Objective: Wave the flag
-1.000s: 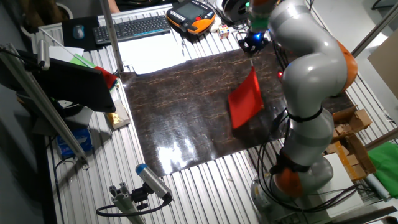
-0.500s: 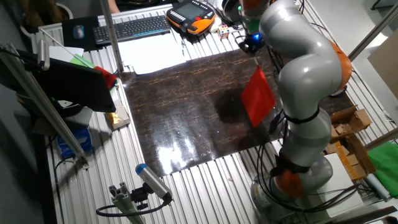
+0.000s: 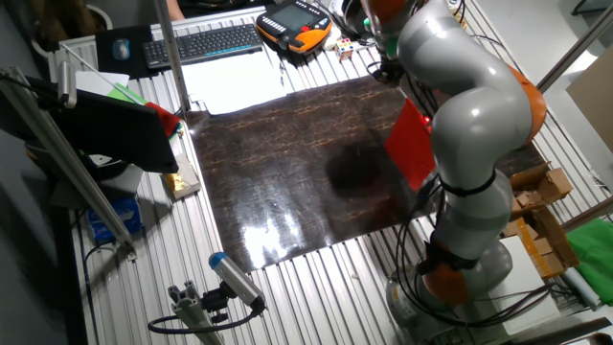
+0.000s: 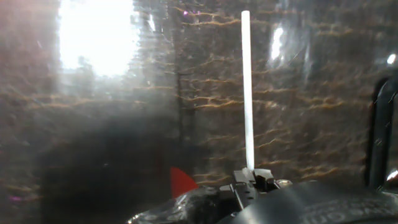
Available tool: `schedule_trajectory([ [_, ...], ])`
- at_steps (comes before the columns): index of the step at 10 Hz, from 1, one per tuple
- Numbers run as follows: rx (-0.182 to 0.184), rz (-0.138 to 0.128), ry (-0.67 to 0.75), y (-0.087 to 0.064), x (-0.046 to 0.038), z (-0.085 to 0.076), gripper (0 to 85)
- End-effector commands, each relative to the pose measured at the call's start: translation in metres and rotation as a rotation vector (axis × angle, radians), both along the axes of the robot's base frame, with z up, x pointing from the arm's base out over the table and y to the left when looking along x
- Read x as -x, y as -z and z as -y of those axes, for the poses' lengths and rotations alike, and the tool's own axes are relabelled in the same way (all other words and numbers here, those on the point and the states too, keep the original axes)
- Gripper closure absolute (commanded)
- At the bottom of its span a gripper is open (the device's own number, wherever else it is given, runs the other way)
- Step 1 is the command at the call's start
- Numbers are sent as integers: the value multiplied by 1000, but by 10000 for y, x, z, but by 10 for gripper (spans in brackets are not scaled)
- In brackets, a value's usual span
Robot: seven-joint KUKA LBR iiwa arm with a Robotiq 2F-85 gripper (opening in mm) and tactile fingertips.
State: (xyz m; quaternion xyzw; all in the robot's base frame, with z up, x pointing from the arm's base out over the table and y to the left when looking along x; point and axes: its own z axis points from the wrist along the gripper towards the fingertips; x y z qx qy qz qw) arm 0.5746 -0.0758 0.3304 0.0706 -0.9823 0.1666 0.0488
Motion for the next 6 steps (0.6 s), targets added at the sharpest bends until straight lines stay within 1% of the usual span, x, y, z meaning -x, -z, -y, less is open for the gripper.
schedule_trajectory([
  [1,-13,2,-302,8,-5,-31,837],
  [3,-41,-1,-181,17,-11,-184,837],
  [4,-61,7,-93,20,-6,-292,837],
  [5,-111,10,51,19,-6,-408,837],
  [6,-166,23,197,36,9,-510,837],
])
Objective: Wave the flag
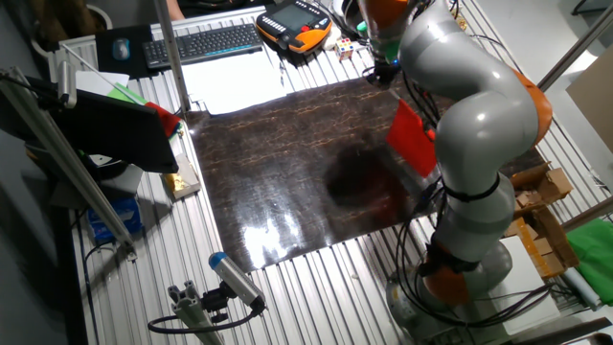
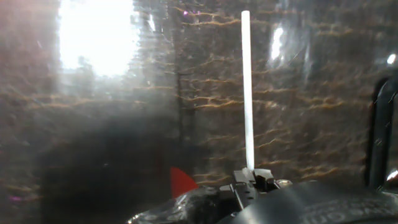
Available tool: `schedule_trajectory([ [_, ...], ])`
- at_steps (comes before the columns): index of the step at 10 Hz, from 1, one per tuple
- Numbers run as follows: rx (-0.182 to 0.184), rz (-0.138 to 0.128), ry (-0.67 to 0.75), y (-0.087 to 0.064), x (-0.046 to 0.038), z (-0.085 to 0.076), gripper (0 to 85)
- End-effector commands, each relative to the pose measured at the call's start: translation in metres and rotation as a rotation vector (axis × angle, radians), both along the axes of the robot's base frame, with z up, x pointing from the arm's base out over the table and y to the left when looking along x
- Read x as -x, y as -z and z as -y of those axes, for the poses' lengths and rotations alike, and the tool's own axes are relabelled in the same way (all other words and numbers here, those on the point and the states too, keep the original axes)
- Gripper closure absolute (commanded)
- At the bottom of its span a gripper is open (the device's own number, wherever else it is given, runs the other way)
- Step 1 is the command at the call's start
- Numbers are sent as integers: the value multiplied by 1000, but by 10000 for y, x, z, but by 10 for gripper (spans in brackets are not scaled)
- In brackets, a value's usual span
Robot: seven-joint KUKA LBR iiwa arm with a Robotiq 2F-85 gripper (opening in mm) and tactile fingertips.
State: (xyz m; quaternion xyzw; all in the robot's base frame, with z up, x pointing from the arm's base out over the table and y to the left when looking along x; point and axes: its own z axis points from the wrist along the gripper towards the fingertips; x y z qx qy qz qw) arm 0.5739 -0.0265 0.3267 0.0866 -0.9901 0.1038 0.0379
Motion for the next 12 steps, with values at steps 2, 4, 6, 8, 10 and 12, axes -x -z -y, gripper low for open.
schedule_trajectory([
  [2,-102,-2,398,30,19,-114,837],
  [4,-118,-2,517,56,36,-202,840],
  [6,-150,20,623,84,64,-273,840],
  [8,-160,64,733,130,93,-364,840],
  [10,-209,67,826,132,98,-376,840],
  [12,-235,76,873,133,95,-376,840],
])
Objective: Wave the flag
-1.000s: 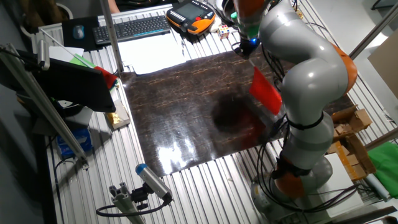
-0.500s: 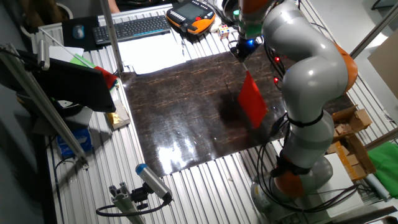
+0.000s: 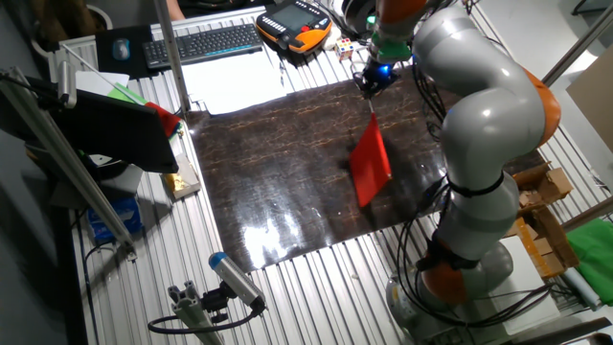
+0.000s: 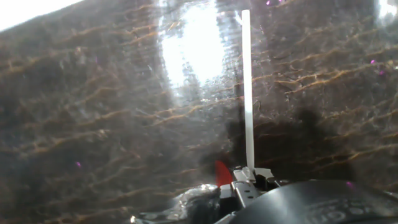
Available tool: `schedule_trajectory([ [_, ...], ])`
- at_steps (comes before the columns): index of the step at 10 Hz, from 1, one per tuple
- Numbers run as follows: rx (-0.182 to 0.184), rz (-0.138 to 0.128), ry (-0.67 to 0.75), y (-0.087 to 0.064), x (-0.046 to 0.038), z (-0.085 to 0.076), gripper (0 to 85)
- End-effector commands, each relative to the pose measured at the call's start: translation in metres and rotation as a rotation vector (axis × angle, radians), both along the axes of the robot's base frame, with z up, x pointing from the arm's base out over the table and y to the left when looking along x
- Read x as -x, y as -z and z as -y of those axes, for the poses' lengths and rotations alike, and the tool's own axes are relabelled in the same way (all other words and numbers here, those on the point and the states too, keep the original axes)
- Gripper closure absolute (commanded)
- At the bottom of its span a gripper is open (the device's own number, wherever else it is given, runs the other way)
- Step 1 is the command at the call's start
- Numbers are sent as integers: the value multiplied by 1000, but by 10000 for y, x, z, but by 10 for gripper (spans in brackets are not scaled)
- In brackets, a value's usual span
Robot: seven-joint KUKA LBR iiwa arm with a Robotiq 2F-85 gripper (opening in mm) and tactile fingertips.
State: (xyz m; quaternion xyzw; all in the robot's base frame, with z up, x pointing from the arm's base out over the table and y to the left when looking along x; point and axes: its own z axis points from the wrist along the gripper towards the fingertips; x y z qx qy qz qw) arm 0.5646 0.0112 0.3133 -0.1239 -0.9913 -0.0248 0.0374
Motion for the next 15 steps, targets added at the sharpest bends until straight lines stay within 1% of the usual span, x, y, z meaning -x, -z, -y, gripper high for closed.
schedule_trajectory([
  [1,-4,6,449,5,-7,4,840],
  [3,3,12,442,22,-37,18,827],
  [4,22,18,434,30,-53,20,767],
  [5,30,23,433,38,-68,22,727],
  [6,37,25,427,47,-88,28,723],
  [8,54,20,406,73,-147,51,697],
  [9,67,17,396,85,-182,70,657],
  [10,70,15,393,98,-214,101,587],
  [11,68,8,387,100,-235,125,557],
  [12,75,10,338,86,-234,134,603],
  [13,91,20,255,64,-219,140,657],
  [14,99,20,166,44,-202,147,770],
  [15,94,15,106,26,-177,145,843],
])
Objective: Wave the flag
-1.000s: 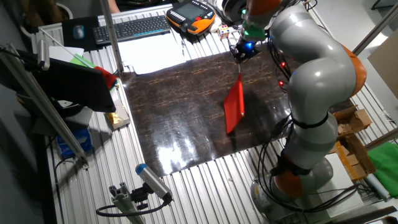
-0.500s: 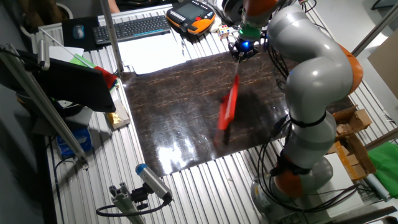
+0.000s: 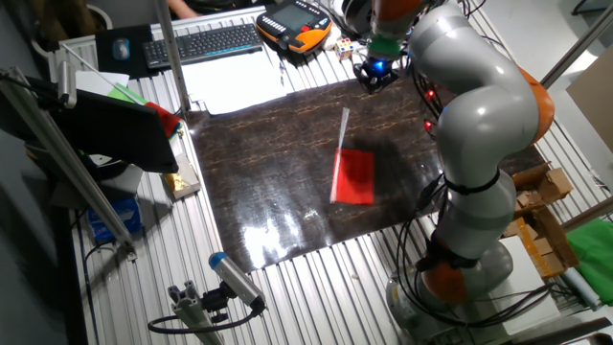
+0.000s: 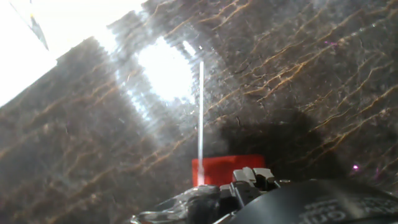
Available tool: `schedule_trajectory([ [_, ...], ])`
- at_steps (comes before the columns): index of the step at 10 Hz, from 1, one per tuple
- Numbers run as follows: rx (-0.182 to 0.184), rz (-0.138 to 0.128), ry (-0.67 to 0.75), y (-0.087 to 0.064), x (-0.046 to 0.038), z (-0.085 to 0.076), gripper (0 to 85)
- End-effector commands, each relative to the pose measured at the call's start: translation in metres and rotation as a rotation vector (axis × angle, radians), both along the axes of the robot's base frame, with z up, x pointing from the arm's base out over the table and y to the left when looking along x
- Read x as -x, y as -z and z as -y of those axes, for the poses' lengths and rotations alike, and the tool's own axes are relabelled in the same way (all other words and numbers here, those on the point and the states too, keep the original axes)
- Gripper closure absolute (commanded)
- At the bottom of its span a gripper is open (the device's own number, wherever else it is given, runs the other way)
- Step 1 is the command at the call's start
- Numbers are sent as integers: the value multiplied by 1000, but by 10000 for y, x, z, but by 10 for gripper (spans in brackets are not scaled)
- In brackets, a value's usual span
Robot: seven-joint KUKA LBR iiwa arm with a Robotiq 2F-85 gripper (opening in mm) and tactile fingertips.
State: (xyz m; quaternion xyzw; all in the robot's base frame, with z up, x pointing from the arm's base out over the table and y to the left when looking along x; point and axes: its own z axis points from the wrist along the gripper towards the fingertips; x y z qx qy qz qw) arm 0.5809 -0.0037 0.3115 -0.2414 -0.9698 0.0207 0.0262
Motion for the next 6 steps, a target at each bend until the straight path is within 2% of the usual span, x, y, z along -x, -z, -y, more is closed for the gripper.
schedule_trajectory([
  [1,-1,-8,-194,-19,29,-4,843],
  [2,-13,-15,-246,-53,87,-9,843],
  [4,12,-29,-369,-112,195,-11,843],
  [6,8,-33,-413,-146,261,-11,843],
])
